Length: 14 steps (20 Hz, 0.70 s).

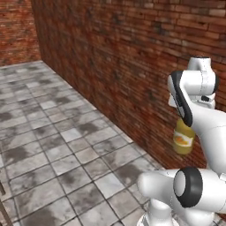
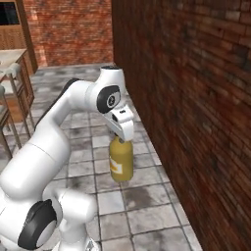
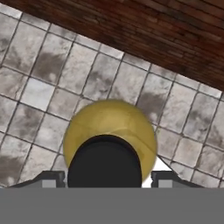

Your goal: There is a wine glass and glass cup on the dining counter. Place the wine bottle next to the wine glass and the juice bottle next to the glass cup.

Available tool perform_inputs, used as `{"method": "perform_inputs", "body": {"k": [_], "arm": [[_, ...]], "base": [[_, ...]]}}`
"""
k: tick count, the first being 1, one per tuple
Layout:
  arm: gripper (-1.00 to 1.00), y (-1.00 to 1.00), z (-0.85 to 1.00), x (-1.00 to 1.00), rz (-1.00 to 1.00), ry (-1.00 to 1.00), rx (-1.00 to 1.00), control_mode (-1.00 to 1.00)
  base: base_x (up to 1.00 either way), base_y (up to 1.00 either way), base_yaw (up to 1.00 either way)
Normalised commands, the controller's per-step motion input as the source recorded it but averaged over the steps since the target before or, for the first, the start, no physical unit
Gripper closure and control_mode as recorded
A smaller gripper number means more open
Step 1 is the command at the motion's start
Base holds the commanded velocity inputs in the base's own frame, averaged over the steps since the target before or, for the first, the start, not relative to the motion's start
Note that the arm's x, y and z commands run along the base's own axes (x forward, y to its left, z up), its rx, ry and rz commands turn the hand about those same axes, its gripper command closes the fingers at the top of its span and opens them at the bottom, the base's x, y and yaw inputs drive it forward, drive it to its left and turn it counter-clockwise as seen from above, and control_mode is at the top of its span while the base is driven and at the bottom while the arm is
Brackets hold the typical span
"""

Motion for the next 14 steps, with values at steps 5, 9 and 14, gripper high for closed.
{"method": "perform_inputs", "body": {"k": [5,9,14], "arm": [[1.00,0.00,0.00,0.00,0.00,0.00,0.00,1.00],[1.00,0.00,0.00,0.00,0.00,0.00,0.00,1.00],[1.00,0.00,0.00,0.00,0.00,0.00,0.00,1.00]], "base": [[0.91,0.02,0.21],[0.91,0.02,0.21],[0.92,0.02,0.18]]}}
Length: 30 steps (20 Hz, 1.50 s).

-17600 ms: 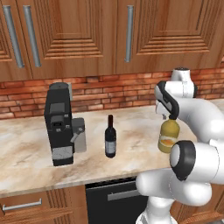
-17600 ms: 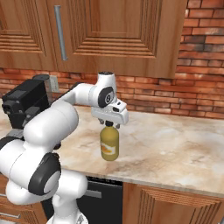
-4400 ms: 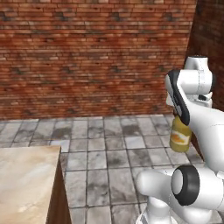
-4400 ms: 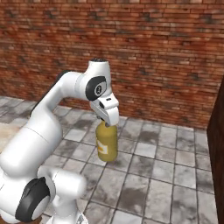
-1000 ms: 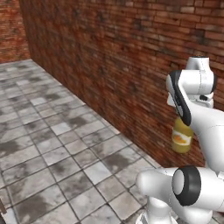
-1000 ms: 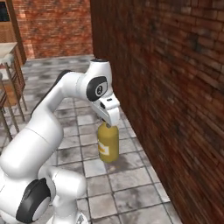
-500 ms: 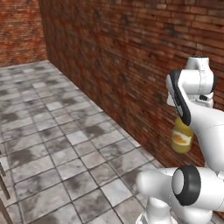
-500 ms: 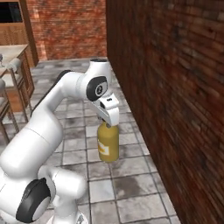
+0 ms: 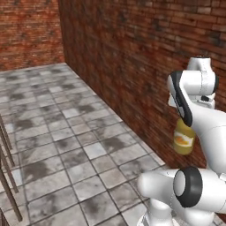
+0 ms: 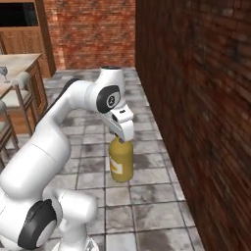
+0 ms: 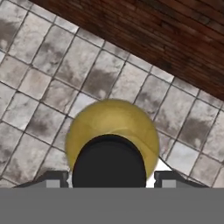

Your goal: There is a wine glass and glass cup on the dining counter. Place the wine bottle next to the wine glass and the juice bottle next to the glass cup.

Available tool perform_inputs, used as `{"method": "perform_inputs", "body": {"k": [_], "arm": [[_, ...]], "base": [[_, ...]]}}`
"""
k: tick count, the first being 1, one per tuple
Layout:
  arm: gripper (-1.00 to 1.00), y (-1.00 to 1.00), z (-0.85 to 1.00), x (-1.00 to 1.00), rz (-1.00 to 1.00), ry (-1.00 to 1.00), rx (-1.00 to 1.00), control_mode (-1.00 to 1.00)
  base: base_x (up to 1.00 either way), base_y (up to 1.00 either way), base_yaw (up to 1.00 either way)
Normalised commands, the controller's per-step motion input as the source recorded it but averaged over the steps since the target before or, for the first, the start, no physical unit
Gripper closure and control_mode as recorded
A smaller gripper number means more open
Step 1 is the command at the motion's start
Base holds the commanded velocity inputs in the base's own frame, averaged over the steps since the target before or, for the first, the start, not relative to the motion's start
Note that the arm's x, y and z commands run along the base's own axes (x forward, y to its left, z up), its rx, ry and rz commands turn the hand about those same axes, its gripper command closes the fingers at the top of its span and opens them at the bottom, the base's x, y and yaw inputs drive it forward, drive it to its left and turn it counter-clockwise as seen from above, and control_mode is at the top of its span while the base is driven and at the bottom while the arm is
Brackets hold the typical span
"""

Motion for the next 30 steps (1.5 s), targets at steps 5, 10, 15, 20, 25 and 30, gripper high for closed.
{"method": "perform_inputs", "body": {"k": [5,10,15,20,25,30], "arm": [[1.00,0.00,0.00,0.00,0.00,0.00,0.00,1.00],[1.00,0.00,0.00,0.00,0.00,0.00,0.00,1.00],[1.00,0.00,0.00,0.00,0.00,0.00,0.00,1.00],[1.00,0.00,0.00,0.00,0.00,0.00,0.00,1.00],[1.00,0.00,0.00,0.00,0.00,0.00,0.00,1.00],[1.00,0.00,0.00,0.00,0.00,0.00,0.00,1.00]], "base": [[0.90,0.02,0.19],[0.91,0.02,0.18],[0.92,0.02,0.17],[0.87,0.00,0.22],[0.86,0.00,0.26],[0.81,0.00,0.27]]}}
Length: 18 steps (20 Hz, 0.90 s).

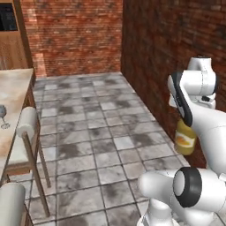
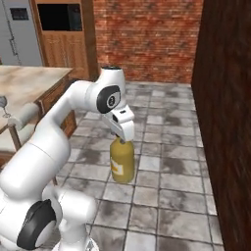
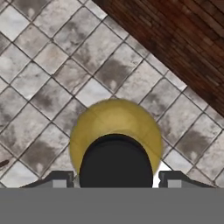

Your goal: There is a wine glass and glass cup on the dining counter. Place the wine bottle next to the wine glass and the juice bottle next to the glass cup.

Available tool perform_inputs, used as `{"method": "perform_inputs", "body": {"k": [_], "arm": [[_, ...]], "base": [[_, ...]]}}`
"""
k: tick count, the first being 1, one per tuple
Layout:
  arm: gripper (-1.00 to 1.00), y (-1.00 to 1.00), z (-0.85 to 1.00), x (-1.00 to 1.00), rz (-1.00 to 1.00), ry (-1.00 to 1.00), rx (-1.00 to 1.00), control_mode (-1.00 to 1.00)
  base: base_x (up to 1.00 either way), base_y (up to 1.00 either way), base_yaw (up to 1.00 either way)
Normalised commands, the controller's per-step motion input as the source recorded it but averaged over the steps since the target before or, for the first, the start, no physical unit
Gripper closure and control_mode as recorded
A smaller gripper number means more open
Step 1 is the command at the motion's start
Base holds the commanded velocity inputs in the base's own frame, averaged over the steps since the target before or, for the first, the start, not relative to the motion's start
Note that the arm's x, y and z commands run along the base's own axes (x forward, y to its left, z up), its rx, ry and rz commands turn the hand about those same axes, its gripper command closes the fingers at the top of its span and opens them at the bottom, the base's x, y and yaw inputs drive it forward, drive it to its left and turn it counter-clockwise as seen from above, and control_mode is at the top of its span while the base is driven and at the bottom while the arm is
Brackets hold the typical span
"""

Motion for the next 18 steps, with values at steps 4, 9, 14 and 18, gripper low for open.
{"method": "perform_inputs", "body": {"k": [4,9,14,18], "arm": [[1.00,0.00,0.00,0.00,0.00,0.00,0.00,1.00],[1.00,0.00,0.00,0.00,0.00,0.00,0.00,1.00],[1.00,0.00,0.00,0.00,0.00,0.00,0.00,1.00],[1.00,0.00,0.00,0.00,0.00,0.00,0.00,1.00]], "base": [[0.37,0.04,0.59],[0.21,0.02,0.77],[0.44,0.00,0.71],[0.51,0.00,0.64]]}}
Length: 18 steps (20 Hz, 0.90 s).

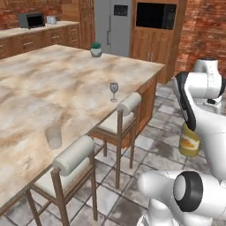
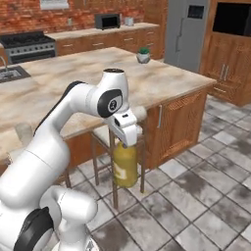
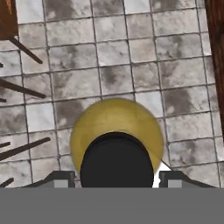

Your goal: There is a wine glass and glass cup on the dining counter. Place the wine bottle next to the wine glass and the juice bottle next to the glass cup.

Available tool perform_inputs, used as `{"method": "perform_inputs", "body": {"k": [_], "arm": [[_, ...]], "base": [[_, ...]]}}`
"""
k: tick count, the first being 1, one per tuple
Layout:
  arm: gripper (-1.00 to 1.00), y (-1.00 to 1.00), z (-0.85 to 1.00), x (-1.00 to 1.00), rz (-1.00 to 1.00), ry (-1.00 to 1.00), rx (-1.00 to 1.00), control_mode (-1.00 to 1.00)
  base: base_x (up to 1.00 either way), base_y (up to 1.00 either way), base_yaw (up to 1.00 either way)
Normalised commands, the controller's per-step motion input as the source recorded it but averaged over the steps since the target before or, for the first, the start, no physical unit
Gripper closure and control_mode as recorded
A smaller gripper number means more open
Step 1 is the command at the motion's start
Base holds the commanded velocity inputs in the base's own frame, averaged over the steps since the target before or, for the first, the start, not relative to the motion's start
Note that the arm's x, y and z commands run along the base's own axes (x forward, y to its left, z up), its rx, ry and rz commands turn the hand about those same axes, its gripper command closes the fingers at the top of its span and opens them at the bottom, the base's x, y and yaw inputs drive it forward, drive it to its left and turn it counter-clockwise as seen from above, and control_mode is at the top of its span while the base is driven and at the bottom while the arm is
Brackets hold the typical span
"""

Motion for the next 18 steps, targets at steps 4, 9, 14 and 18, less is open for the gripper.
{"method": "perform_inputs", "body": {"k": [4,9,14,18], "arm": [[1.00,0.00,0.00,0.00,0.00,0.00,0.00,1.00],[1.00,0.00,0.00,0.00,0.00,0.00,0.00,1.00],[1.00,0.00,0.00,0.00,0.00,0.00,0.00,1.00],[1.00,0.00,0.00,0.00,0.00,0.00,0.00,1.00]], "base": [[0.56,-0.01,0.59],[0.56,-0.05,0.56],[0.51,-0.10,0.56],[0.41,-0.15,0.55]]}}
